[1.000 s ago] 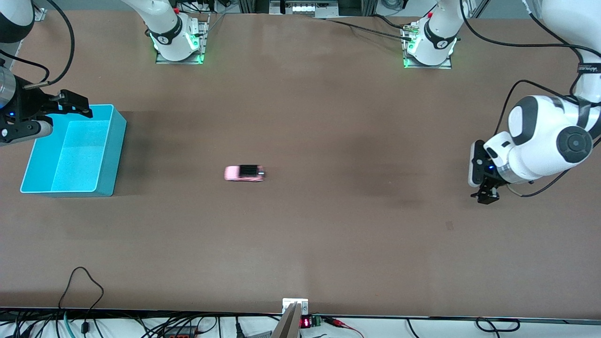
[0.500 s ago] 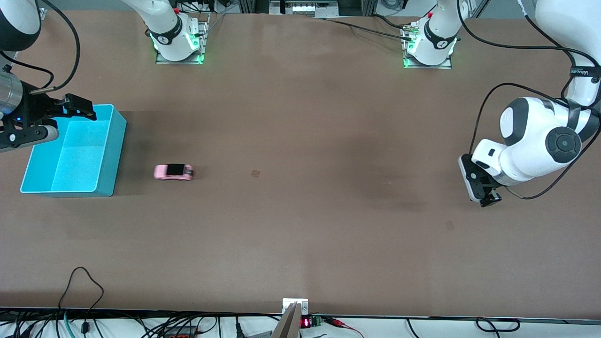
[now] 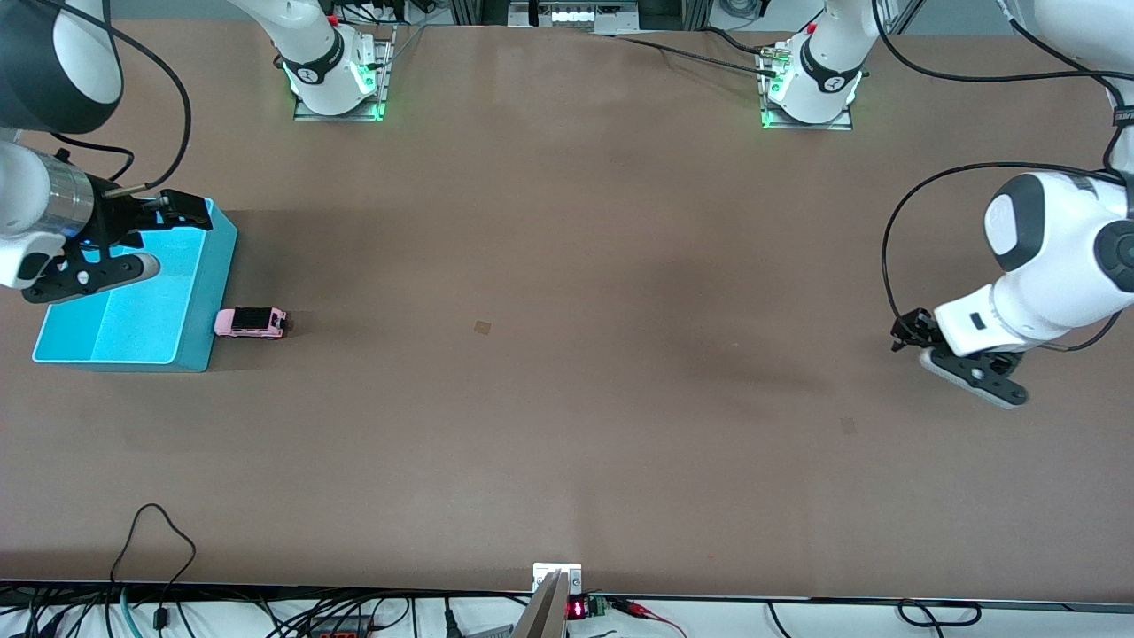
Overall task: Wind and store pink jeep toy
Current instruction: 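Move the right gripper to the jeep while the left gripper withdraws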
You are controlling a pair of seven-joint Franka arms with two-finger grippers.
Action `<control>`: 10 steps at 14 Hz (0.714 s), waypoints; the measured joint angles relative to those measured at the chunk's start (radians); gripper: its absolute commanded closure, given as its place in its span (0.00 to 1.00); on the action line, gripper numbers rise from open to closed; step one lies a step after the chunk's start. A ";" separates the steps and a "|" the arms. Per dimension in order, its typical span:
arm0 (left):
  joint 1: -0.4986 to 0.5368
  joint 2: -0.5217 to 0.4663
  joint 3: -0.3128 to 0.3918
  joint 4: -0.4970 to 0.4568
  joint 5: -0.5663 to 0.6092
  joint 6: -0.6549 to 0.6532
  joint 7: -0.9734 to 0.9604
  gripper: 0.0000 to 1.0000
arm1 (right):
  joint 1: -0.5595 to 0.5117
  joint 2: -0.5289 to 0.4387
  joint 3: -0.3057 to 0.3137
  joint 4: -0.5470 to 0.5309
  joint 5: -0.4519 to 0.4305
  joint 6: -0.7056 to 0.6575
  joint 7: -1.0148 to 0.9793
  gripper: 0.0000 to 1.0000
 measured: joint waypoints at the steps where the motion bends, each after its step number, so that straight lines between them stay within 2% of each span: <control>1: -0.011 -0.004 0.016 0.020 -0.001 -0.021 -0.080 0.00 | 0.000 0.000 0.000 -0.007 0.000 0.001 -0.040 0.00; 6: -0.083 -0.038 0.136 0.165 -0.104 -0.222 -0.312 0.00 | 0.000 0.005 -0.002 -0.142 0.000 0.128 -0.233 0.00; 8: -0.111 -0.078 0.165 0.190 -0.120 -0.290 -0.386 0.00 | 0.001 -0.021 -0.001 -0.246 0.000 0.221 -0.256 0.00; 10: -0.155 -0.122 0.190 0.209 -0.123 -0.353 -0.432 0.00 | 0.010 -0.082 -0.001 -0.396 0.000 0.351 -0.315 0.00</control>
